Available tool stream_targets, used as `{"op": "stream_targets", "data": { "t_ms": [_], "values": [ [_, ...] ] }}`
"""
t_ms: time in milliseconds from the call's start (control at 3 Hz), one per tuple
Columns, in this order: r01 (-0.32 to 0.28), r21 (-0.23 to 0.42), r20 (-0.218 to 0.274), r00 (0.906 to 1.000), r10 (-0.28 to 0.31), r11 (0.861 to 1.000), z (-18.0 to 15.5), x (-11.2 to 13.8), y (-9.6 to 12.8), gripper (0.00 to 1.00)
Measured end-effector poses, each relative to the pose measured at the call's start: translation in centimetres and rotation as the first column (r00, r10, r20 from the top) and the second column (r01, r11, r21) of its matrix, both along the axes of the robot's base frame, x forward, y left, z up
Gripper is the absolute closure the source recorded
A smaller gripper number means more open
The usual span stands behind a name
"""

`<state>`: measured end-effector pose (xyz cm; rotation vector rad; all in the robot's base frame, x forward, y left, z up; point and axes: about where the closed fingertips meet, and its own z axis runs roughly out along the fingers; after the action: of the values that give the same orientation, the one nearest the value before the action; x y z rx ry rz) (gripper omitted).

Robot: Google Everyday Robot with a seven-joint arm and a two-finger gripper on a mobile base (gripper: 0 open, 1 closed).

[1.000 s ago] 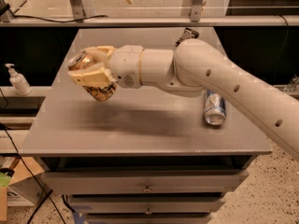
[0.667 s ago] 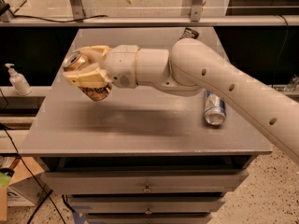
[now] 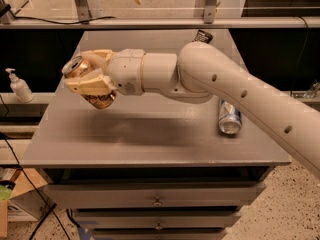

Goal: Place orange can upright

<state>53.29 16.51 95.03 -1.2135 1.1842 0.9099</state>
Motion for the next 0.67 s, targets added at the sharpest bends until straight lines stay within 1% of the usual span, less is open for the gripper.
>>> {"op": "stream_targets", "data": {
  "t_ms": [333,667],
  "values": [
    [-0.045,0.023,0.023,0.9987,0.045,0.999,0.4,0.2,2.5,1.0],
    [-0.091,0.04,0.04,0.9952,0.09,0.995,0.8,0.4,5.2,1.0]
  ]
}}
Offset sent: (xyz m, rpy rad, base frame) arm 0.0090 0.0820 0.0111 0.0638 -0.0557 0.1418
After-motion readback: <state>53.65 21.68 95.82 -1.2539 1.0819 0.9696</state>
